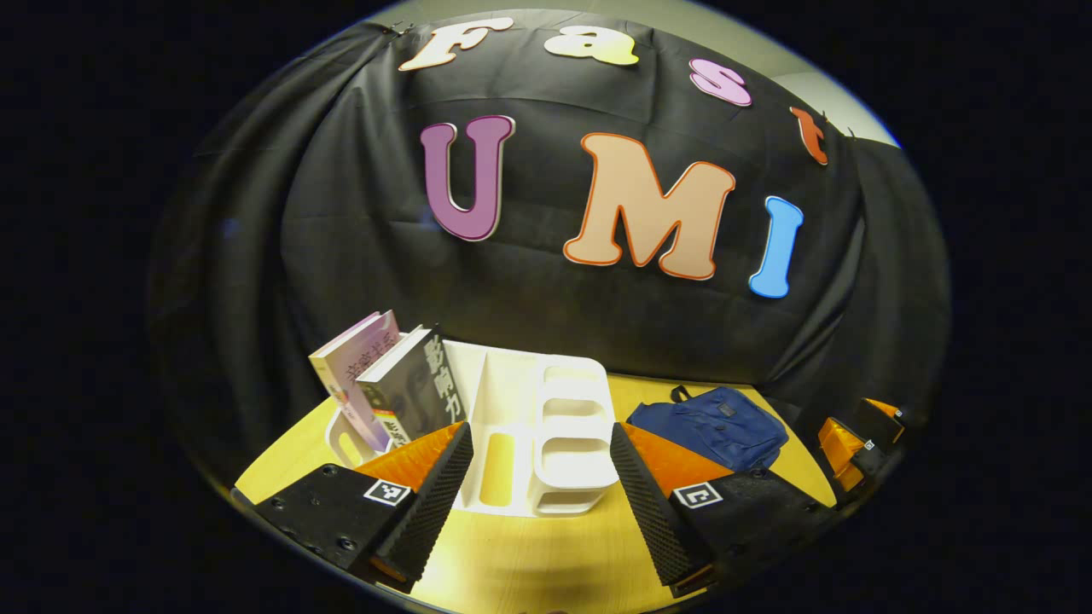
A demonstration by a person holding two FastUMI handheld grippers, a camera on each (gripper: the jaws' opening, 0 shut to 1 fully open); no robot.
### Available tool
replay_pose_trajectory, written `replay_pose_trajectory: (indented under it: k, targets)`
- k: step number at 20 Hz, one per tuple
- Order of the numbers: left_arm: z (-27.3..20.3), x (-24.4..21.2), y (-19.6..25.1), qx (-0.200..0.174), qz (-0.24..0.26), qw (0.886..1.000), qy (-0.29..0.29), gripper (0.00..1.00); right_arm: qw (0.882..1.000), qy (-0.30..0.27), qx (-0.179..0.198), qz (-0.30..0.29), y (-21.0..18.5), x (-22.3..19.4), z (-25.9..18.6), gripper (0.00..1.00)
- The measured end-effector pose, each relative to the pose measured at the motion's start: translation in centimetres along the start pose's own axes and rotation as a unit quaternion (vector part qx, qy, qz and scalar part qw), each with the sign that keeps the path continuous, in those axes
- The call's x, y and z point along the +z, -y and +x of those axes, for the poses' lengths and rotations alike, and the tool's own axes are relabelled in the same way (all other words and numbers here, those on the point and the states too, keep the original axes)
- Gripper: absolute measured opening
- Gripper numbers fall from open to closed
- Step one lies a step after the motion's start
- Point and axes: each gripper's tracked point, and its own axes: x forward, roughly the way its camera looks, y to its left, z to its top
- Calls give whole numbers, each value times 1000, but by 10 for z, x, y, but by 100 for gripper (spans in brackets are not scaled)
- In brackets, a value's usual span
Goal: Open the schoolbag, grab two books from the bookshelf and put them into the schoolbag.
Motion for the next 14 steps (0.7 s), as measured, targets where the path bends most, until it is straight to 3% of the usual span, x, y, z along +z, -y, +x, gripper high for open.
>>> replay_pose_trajectory:
  k: [4,8,9,10,14]
  targets:
    - [-10,-3,-20,40,-8,999,0,95,993,-9,17,-119,-9,-35,14,100]
    - [-23,-7,-38,76,-9,997,-2,95,984,-30,31,-174,-17,-72,25,100]
    - [-26,-8,-42,83,-8,997,-2,95,981,-36,28,-189,-18,-83,29,91]
    - [-28,-8,-45,90,-8,996,-2,95,977,-41,27,-207,-17,-93,31,98]
    - [-38,-16,-52,112,-12,994,-12,95,949,-43,28,-310,-20,-124,41,98]
